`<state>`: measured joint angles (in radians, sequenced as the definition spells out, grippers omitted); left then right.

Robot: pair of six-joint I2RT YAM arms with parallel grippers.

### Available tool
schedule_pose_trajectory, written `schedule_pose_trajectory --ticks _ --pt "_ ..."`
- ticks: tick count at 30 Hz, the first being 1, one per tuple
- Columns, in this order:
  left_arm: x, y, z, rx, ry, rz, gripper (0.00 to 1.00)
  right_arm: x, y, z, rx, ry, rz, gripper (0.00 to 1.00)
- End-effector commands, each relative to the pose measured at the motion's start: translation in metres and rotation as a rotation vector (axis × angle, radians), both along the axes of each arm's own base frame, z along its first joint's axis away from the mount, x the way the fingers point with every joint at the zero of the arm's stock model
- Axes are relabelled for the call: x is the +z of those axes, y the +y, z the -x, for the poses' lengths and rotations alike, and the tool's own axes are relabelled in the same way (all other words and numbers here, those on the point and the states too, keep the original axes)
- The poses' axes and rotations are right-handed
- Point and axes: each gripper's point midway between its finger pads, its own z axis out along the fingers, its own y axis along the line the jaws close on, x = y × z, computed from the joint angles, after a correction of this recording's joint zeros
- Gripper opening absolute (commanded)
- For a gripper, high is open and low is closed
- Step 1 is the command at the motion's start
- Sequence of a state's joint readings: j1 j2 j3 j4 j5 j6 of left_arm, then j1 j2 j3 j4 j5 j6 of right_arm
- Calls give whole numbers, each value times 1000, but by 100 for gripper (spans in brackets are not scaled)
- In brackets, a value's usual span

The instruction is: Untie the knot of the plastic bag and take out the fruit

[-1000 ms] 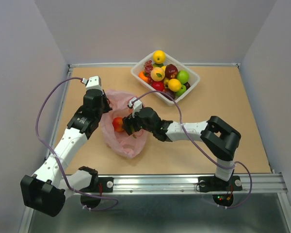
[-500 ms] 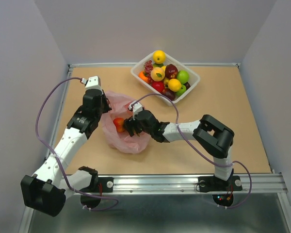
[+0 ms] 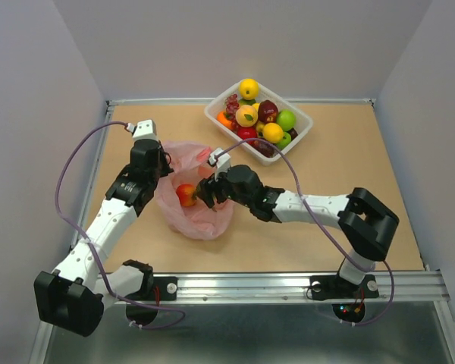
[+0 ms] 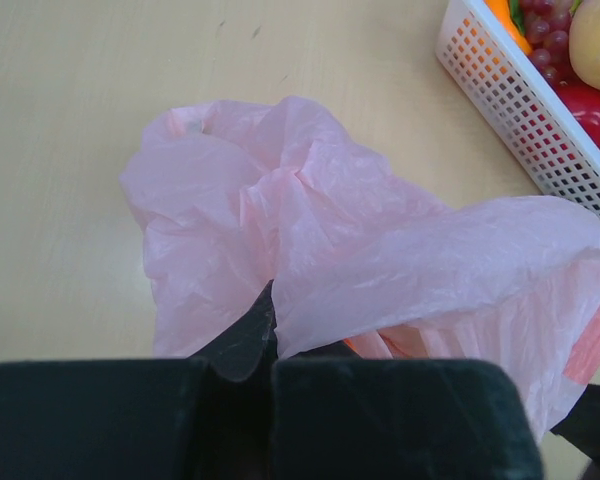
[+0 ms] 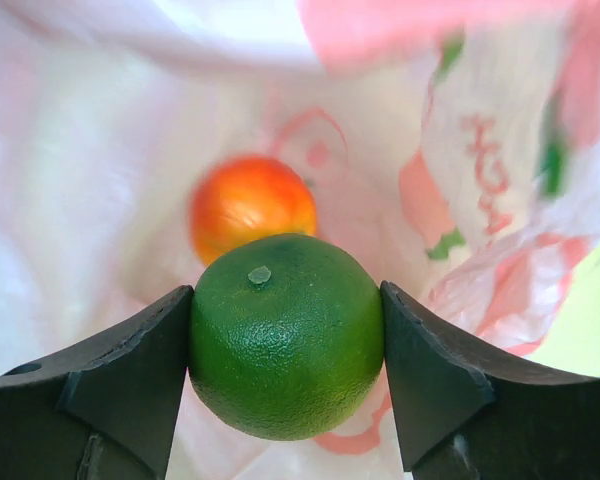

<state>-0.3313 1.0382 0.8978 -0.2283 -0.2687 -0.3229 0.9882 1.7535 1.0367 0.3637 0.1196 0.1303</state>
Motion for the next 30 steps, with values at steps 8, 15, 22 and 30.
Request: schedule_pose_trajectory --ticks 8,15,22,30 --pt "-4 23 -3 104 8 -33 0 151 -31 10 21 -236 -147 10" --pt "-4 24 -3 102 9 -24 0 186 -113 -74 -289 -341 -118 9" --pt "-3 23 -4 93 5 -19 0 166 -164 -153 -453 -303 -84 9" --pt "-2 22 -5 80 3 -10 0 134 -169 -205 -446 -270 -45 10"
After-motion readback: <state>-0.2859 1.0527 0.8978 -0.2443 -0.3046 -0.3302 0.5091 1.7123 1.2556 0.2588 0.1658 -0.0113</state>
